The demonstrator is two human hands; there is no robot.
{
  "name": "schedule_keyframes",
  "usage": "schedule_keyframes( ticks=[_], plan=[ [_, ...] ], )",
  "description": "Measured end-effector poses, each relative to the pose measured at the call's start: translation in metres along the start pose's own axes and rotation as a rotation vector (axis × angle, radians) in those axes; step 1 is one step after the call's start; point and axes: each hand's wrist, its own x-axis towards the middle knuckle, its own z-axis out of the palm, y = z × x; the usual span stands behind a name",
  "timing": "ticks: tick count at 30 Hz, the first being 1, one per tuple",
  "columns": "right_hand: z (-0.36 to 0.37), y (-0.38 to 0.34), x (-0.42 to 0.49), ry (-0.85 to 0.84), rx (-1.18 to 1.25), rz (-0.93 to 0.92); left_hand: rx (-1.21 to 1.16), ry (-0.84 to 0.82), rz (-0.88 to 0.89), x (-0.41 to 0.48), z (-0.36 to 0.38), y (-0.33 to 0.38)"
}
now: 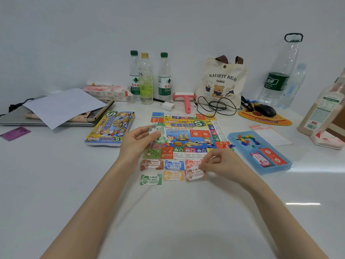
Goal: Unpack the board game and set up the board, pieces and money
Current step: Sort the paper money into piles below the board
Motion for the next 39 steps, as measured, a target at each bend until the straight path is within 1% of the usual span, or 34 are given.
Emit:
schedule_keyframes(
  ticks=[4,10,17,29,35,37,39],
  plan=[
    [-0.001,-0.023,0.000,-0.012,0.196,-0.027,-0.071,0.045,0.002,0.006,-0.010,0.005],
    [0.035,-0.049,0.023,-0.011,0.228,-0.035,-0.137,0.135,0.021,0.013,-0.026,0.007],
    [0.070,-0.061,0.045,0.009,0.176,-0.032,-0.170,0.133,0.005,0.019,-0.037,0.004],
    [0.091,-0.055,0.043,0.118,-0.121,-0.129,-0.195,0.129,0.007,0.020,-0.034,0.004],
    [0.098,-0.051,0.043,0.155,-0.222,-0.155,-0.206,0.123,0.002,0.019,-0.034,0.005],
    [0.097,-0.053,0.041,0.184,-0.235,-0.191,-0.216,0.121,-0.005,0.019,-0.033,0.005],
    [0.094,-0.056,0.038,0.209,-0.210,-0.276,-0.210,0.116,-0.003,0.019,-0.033,0.004]
  ],
)
